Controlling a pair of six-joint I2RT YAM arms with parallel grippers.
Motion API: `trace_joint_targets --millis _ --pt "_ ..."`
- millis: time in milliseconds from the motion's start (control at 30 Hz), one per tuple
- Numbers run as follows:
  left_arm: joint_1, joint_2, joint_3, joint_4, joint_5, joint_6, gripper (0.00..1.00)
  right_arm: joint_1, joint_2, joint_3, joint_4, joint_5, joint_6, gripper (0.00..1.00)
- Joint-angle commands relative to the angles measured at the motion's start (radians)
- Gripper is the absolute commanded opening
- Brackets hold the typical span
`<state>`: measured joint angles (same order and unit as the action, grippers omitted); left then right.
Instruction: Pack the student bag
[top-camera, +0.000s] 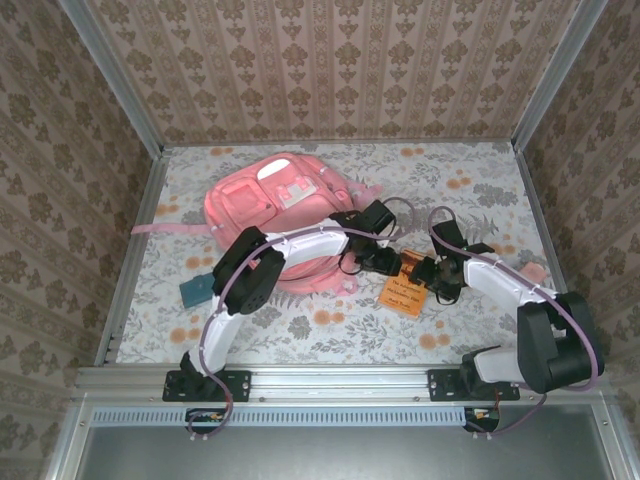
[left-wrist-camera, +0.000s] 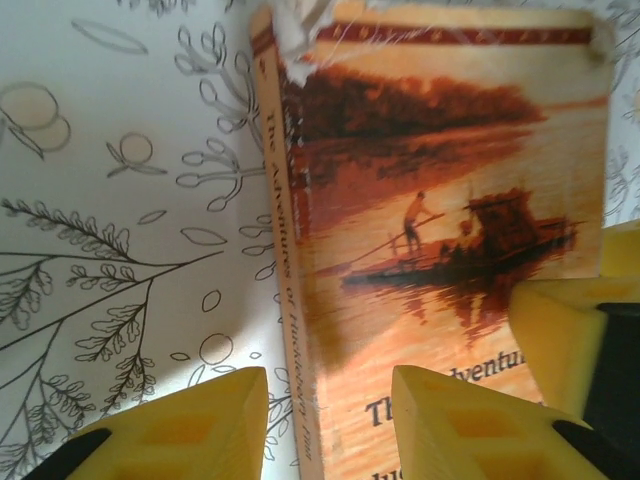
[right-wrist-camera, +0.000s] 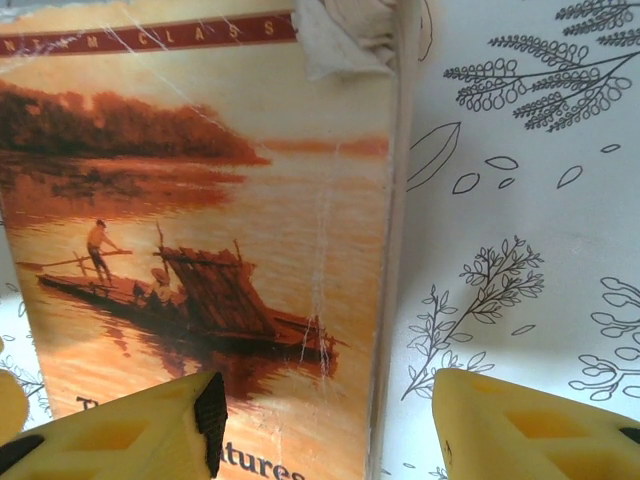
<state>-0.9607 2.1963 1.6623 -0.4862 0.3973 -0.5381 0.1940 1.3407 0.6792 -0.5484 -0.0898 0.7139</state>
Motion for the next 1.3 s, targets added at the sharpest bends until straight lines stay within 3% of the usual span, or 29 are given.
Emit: trace_joint_targets --millis 0,500,1000,1133,1267 --pt "-0.004 0.023 0.038 -0.024 0.052 0.016 0.36 -0.005 0.015 -0.011 0.005 -0.024 0.004 0.56" --pt "-0.009 0.084 0.035 -0.086 -0.007 0.033 0.27 -0.006 -0.040 0.093 -0.063 -0.123 -0.013 0.32" --pt "-0.009 0.080 0.058 -0.102 -0.019 0.043 0.26 -0.006 -0.056 0.120 -0.112 -0.092 -0.012 0.06" --pt "0.010 0.018 0.074 -0.098 -0.004 0.043 0.33 -0.006 -0.077 0.124 -0.118 -0.077 -0.026 0.02" --pt "0.045 -0.104 0.067 -0.078 -0.008 0.028 0.50 -0.008 -0.124 0.143 -0.112 -0.099 -0.056 0.01"
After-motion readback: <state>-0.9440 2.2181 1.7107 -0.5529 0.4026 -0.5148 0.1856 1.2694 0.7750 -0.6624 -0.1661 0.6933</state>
